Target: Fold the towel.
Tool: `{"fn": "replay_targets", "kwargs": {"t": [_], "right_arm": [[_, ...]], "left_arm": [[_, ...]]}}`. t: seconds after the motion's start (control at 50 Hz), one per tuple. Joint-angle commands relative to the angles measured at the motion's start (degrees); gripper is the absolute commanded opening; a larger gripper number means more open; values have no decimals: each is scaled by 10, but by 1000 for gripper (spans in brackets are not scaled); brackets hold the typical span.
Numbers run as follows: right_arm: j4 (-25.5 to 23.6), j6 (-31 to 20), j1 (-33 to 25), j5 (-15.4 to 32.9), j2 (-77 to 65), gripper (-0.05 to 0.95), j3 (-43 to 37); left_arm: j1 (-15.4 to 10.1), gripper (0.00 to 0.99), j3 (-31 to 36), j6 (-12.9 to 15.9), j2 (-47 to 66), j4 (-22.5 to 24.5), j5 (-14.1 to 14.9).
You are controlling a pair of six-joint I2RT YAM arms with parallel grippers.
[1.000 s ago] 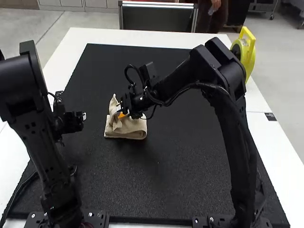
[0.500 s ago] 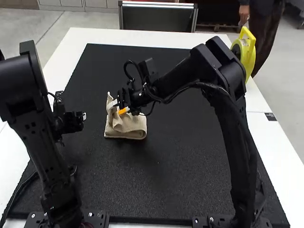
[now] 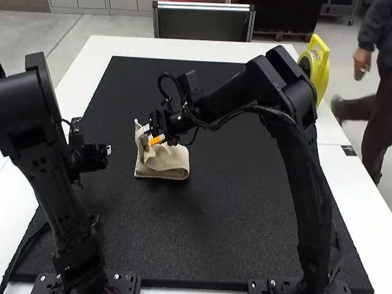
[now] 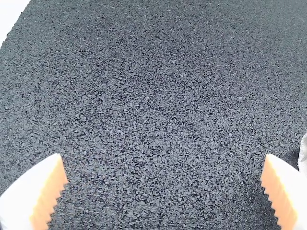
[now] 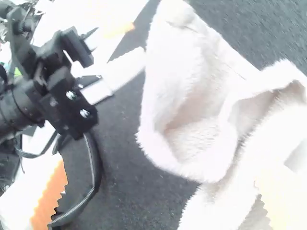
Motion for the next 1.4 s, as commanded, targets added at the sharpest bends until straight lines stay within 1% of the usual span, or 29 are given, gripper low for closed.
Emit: {"fn": "replay_targets", "kwargs": {"t": [0.0, 0.42, 0.88, 1.14, 1.24, 1.32, 1.38], "right_arm": [[3, 6, 22, -18, -20, 907, 22], [3, 10, 26, -27, -29, 907, 34], [2, 16, 5, -27, -57, 907, 44], [-27, 12, -16, -27, -62, 900, 32], [-32, 10, -17, -27, -62, 774, 25], [-32, 6, -22, -25, -62, 551, 20], [-32, 6, -25, -24, -62, 430, 14]], "left_arm": [[0, 961, -2, 6, 5, 3, 12], [0, 961, -8, 8, 11, 3, 15], [0, 961, -8, 8, 18, 6, 16], [0, 961, -9, 7, 17, 6, 18], [0, 961, -9, 7, 18, 6, 18], [0, 961, -9, 6, 18, 7, 17], [0, 961, -8, 6, 17, 7, 17]]}}
